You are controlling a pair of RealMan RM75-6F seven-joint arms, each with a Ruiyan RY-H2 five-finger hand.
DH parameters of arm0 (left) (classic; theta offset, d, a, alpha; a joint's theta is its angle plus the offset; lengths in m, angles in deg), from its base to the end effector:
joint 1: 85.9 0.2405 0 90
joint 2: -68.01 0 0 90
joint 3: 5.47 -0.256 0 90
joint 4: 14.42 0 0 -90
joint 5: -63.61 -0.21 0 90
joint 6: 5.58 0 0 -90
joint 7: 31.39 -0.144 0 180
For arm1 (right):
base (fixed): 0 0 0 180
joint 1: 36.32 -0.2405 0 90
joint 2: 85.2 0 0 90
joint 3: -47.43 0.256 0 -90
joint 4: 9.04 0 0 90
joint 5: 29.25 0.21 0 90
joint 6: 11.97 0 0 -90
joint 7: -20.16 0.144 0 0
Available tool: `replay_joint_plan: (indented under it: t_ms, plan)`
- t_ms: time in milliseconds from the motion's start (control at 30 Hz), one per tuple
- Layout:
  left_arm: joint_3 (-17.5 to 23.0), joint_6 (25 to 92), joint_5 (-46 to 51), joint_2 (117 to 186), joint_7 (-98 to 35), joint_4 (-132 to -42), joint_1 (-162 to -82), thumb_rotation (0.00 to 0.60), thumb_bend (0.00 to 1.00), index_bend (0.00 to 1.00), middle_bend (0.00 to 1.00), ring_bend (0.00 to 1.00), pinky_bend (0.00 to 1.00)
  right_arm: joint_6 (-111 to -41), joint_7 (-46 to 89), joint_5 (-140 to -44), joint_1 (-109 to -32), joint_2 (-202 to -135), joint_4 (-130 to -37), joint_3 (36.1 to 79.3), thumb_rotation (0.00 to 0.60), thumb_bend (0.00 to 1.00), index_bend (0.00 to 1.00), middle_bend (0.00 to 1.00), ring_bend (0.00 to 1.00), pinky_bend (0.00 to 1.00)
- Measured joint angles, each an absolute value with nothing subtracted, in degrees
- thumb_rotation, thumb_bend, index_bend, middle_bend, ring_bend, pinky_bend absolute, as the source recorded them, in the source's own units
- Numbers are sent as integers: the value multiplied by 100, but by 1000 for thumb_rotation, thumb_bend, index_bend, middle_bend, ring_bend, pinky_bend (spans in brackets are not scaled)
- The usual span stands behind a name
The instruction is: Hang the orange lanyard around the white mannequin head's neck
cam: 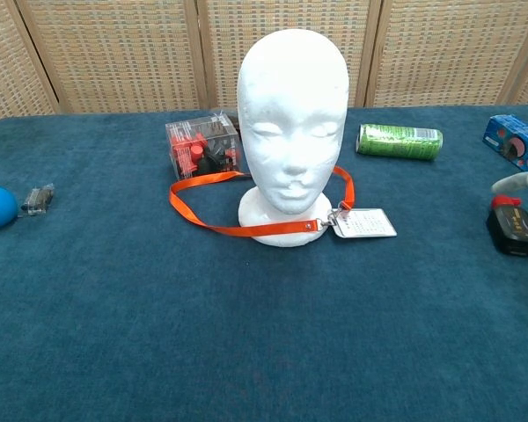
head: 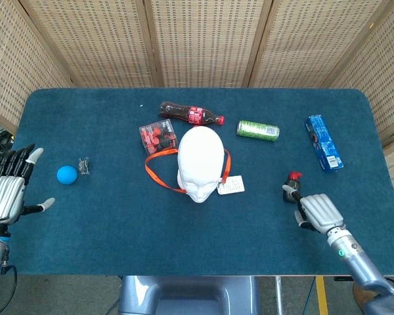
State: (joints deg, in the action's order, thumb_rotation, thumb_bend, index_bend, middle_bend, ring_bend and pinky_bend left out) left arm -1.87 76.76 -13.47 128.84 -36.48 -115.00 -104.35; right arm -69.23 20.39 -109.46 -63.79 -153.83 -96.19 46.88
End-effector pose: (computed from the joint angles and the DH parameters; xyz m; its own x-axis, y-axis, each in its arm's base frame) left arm -0.2573 0.2475 0.1662 0.3807 -0.0349 0.9241 0.9196 -0.0907 -0.3823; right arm -0.2795 -0.2768 0.0786 0.4761 -0.3615 0.8016 -0.8770 -0.2624 0.4026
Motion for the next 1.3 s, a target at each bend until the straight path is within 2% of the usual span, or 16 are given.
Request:
replay_joint_plan:
  t_ms: [300,500,1167,1300]
  plan:
    - [-74,7363,-1281,12921,-3515,-11310,-10462,600,0,0,0,0,0,-6264,1463,-10410,-6926,-16313,-9194,5113,600,791,71,778,722,900]
    - [-33,7301,-1291,12941,-3527,-11294,-10452,600,0,0,0,0,0,-5835,1099,-9955,-7273,-16703,-9021,5302,600,792,71,778,722,900]
    - [59,7166,-1312,12984,-3584,-11263,-10403,600,0,0,0,0,0,-5622,253,-9264,-7669,-17319,-8823,5345,600,792,75,778,722,900]
    - [76,7154,-1320,12982,-3576,-11266,-10392,600,0,0,0,0,0,-5562,89,-9073,-7725,-17322,-8820,5328,600,791,114,778,722,900]
